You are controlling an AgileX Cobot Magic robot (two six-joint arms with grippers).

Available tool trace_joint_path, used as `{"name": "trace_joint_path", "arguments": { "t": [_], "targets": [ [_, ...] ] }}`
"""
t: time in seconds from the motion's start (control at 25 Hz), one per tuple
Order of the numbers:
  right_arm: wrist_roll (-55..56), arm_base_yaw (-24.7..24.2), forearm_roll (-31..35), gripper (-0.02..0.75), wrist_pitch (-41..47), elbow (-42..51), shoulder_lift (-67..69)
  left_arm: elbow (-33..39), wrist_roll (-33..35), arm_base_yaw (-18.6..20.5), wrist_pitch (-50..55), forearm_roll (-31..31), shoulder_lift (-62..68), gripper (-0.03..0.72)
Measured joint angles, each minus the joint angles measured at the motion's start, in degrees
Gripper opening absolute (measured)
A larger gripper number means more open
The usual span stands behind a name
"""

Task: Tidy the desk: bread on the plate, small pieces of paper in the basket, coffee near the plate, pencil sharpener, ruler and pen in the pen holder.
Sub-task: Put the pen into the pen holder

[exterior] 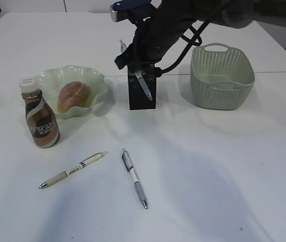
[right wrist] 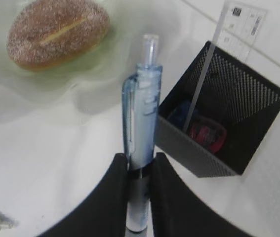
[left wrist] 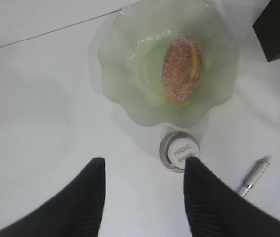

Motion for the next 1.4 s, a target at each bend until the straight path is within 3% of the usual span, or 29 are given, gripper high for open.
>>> {"name": "trace_joint_path", "arguments": {
  "t": [0.2,0.28,0.36,0.76,1.4],
  "targets": [
    [-1.1,0.0,-0.1,0.103,-11.1,6.1,-2.9,0.0,0.0,0.0,0.0,0.9,0.0,0.354],
    [-1.1,0.0,-0.1,0.103,-11.1,6.1,-2.9,0.0,0.0,0.0,0.0,1.1,0.0,0.352],
    [-1.4,0.0,-0.1,0.103,-22.0,9.7,-4.5,0.0,0.0,0.0,0.0,1.3,0.0,0.352],
    [-1.5,-1.0,0.0,0.103,-40.7,12.8,-4.6,0.0,0.0,0.0,0.0,1.4,0.0,0.352],
    [-1.5,-1.6,0.9,0.103,-54.4,13.0,3.2,0.0,0.0,0.0,0.0,1.4,0.0,0.347]
  ]
}}
